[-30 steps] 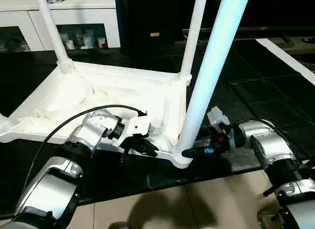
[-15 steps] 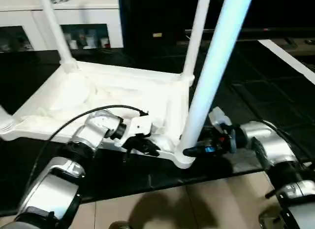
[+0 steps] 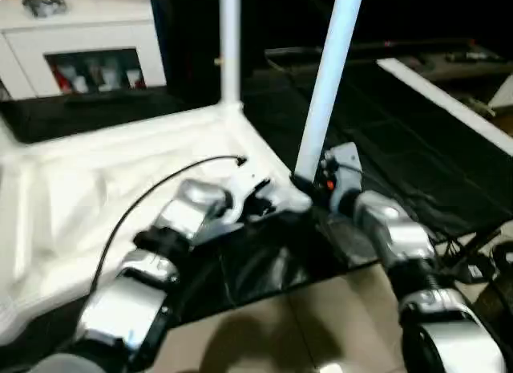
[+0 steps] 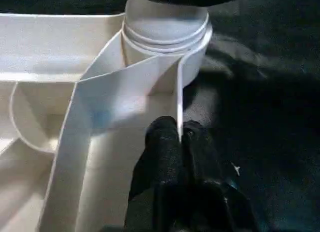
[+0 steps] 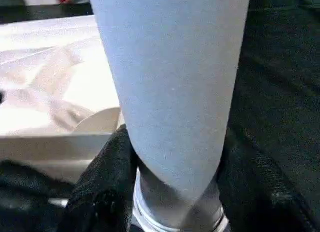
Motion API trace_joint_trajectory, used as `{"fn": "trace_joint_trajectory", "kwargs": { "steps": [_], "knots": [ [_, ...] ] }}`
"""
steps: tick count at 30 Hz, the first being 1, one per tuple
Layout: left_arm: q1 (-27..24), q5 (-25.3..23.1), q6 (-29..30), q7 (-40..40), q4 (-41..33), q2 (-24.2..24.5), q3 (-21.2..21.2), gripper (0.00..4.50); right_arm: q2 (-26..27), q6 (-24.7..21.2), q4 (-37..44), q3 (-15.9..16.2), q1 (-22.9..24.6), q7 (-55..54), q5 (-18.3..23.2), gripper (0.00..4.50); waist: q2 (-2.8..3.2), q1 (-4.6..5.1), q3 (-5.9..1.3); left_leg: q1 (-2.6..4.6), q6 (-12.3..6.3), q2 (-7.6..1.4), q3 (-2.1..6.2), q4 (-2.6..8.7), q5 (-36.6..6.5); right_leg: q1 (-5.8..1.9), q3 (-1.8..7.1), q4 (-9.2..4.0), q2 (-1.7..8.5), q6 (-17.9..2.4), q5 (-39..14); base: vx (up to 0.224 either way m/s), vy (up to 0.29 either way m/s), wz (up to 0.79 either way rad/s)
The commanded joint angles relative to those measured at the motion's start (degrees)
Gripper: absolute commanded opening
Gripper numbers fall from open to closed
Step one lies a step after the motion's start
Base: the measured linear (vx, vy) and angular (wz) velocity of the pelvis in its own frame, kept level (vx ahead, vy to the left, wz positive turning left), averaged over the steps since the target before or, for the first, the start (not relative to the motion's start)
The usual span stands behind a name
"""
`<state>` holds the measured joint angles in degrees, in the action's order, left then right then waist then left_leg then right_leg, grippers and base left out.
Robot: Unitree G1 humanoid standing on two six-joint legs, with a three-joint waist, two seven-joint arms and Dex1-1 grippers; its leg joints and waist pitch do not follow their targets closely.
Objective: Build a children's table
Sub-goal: Rotate leg to tighten
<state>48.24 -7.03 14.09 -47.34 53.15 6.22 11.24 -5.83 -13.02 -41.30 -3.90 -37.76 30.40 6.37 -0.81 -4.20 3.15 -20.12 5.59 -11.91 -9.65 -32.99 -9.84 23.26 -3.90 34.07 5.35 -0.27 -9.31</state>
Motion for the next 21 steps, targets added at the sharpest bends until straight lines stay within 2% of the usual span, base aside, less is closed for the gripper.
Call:
{"fn": "trace_joint_trajectory", "kwargs": {
  "steps": [1, 3, 4, 6, 7, 9, 11, 12, 15, 18, 19, 21],
  "knots": [
    [3.49, 1.93, -1.98, 0.64, -2.48, -4.21, 0.12, 0.00, 6.61, -1.37, -2.25, 4.63, -0.40, 2.81, 1.13, 2.51, -0.39, -0.36, -3.90, -0.22, -2.02, -0.40, -0.07, 4.08, -15.12, -2.69, 1.69, -4.63, 2.41, -10.06, -19.58, 0.000, 0.000, 0.00],
    [3.04, 1.61, -1.61, 0.17, -3.40, -3.94, 0.40, 0.00, 6.88, -1.38, -2.17, 4.30, -0.29, 2.30, 0.79, 2.65, -0.24, -0.59, -4.00, -0.11, -2.54, -0.46, -0.29, 3.90, -13.57, -2.74, 1.83, -4.29, 2.42, -11.34, -15.99, 0.000, 0.000, 0.00],
    [2.76, 1.46, -1.46, -0.07, -3.80, -3.71, 0.50, 0.00, 6.79, -1.19, -2.01, 4.34, -0.11, 2.39, 0.53, 2.72, -0.45, -0.71, -4.05, -0.16, -2.96, -0.39, -0.41, 3.85, -12.44, -2.94, 1.84, -4.11, 2.47, -11.86, -14.59, 0.000, 0.000, 0.00],
    [2.28, 0.92, -2.07, -0.46, -3.92, -3.02, 0.91, 0.00, 6.22, -0.28, -2.00, 4.28, 0.28, 2.93, 0.27, 3.10, -0.34, -0.87, -4.08, -0.20, -3.29, -0.46, -0.43, 3.82, -11.20, -3.08, 1.88, -4.03, 2.56, -12.12, -13.67, 0.000, 0.000, 0.00],
    [1.99, 0.72, -2.68, -1.26, -3.88, -2.48, 1.24, 0.00, 5.57, 0.59, -1.77, 4.37, 0.69, 3.67, 0.18, 3.15, -0.35, -0.98, -4.16, -0.30, -3.42, -0.42, -0.44, 3.78, -10.17, -3.25, 1.88, -3.84, 2.55, -12.26, -12.63, 0.000, 0.000, 0.00],
    [1.39, 0.60, -3.93, -2.67, -3.85, -1.42, 1.67, 0.00, 4.06, 1.90, -1.52, 4.62, 1.41, 5.14, 0.02, 3.21, -0.24, -1.01, -4.21, -0.36, -3.67, -0.44, -0.45, 3.76, -9.58, -3.31, 1.88, -3.73, 2.52, -12.49, -11.29, 0.000, 0.000, 0.00],
    [0.67, 0.48, -5.71, -5.13, -3.93, 0.05, 2.28, 0.00, 2.15, 2.68, -0.79, 4.35, 2.32, 7.77, 0.52, 3.47, -0.20, -1.05, -4.17, -0.38, -4.04, -0.50, -0.47, 3.74, -9.56, -3.31, 1.88, -3.65, 2.46, -13.16, -9.90, 0.000, 0.000, 0.00],
    [0.33, 0.47, -6.09, -6.39, -3.99, 0.77, 2.48, 0.00, 1.10, 2.94, -0.16, 4.43, 2.82, 9.59, 0.76, 3.47, 0.00, -1.12, -4.19, -0.26, -4.07, -0.54, -0.45, 3.76, -9.74, -3.31, 1.87, -3.62, 2.46, -13.27, -9.80, 0.000, 0.000, 0.00],
    [-0.54, 0.57, -9.12, -10.73, -3.94, 3.17, 2.98, 0.00, -3.19, 4.41, 1.93, 5.52, 4.44, 17.08, 1.18, 3.74, -0.10, -1.22, -4.30, -0.27, -4.54, -0.57, -0.51, 3.61, -9.67, -3.46, 1.90, -3.34, 2.37, -14.27, -7.37, 0.000, 0.000, 0.00],
    [-1.06, 0.53, -12.78, -14.68, -3.84, 5.22, 3.60, 0.00, -7.55, 6.60, 3.06, 7.14, 5.46, 24.48, 0.81, 4.09, -0.10, -1.55, -4.14, -0.35, -5.17, -0.75, -0.62, 3.56, -10.74, -3.49, 1.84, -3.38, 2.34, -14.45, -8.07, 0.000, 0.000, 0.00],
    [-1.22, 0.95, -12.69, -16.29, -4.09, 5.60, 3.59, 0.00, -8.40, 6.94, 3.16, 7.06, 5.47, 26.08, 1.10, 4.09, 0.02, -1.66, -4.12, -0.34, -4.99, -0.84, -0.63, 3.57, -10.93, -3.40, 1.83, -3.34, 2.39, -14.55, -8.63, 0.000, 0.000, 0.00],
    [-1.77, 1.80, -14.25, -20.74, -4.91, 6.73, 4.19, 0.00, -10.37, 7.45, 3.55, 6.97, 5.48, 30.50, 1.90, 4.30, -0.12, -1.84, -4.11, -0.21, -4.66, -0.89, -0.67, 3.55, -11.09, -3.32, 1.82, -3.36, 2.44, -14.75, -9.52, 0.000, 0.000, 0.00]
  ]
}}
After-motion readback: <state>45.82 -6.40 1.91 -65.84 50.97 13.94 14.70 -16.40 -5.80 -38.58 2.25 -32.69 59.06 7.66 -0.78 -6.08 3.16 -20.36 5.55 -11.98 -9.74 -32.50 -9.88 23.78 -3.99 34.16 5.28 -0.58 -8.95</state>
